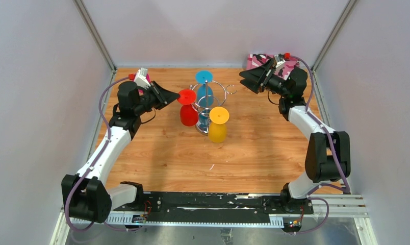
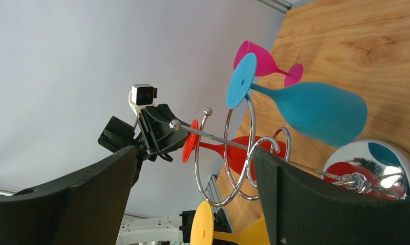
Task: Take the wine glass off the wine glass rack
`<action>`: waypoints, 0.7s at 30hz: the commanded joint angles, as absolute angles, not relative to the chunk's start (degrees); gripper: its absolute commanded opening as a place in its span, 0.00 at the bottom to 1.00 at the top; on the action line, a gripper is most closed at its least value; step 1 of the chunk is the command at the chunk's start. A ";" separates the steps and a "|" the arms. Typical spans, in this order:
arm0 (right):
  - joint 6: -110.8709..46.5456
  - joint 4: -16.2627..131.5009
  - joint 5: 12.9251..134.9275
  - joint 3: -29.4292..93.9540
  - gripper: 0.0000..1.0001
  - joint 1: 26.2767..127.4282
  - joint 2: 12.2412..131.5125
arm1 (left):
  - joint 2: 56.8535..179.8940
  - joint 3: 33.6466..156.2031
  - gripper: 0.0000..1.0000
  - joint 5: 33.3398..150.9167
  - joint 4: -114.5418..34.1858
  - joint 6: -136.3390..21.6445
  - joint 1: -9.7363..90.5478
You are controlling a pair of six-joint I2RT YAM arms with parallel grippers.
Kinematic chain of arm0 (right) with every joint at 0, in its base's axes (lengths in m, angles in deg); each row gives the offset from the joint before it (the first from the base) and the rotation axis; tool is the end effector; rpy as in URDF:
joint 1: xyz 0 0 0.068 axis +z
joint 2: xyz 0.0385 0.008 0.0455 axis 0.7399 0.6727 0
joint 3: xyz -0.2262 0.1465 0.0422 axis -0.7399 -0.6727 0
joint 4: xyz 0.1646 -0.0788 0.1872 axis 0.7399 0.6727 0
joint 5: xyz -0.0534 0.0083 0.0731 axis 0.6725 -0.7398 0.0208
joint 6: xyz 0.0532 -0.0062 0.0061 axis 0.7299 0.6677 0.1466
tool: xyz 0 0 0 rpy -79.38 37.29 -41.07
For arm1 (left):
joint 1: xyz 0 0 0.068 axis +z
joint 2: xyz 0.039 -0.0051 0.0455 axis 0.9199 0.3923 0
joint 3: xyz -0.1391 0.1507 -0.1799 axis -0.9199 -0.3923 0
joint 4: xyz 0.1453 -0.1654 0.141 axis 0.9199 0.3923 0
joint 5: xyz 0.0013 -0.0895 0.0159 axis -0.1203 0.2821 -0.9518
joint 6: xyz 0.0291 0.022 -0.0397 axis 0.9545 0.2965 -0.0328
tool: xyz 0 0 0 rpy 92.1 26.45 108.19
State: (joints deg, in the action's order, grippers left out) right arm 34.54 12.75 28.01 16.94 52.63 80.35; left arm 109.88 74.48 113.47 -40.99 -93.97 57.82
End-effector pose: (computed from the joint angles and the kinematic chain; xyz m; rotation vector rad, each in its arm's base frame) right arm 0.3491 0.0586 0.3348 0.0277 1.6640 1.6895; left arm 0.2650 -0.0603 0.3279 -0.2510 1.8976 -1.1574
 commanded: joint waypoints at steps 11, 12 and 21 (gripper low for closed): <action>35.80 9.93 26.97 16.92 0.89 53.56 81.89 | 105.11 75.46 0.00 117.14 -33.87 -90.20 61.44; 35.87 9.80 26.92 16.92 0.89 53.53 82.00 | 105.11 75.37 0.00 117.44 -34.04 -90.34 61.50; 36.34 9.15 26.78 16.53 0.89 53.53 82.32 | 103.65 75.02 0.00 118.08 -33.89 -91.01 64.68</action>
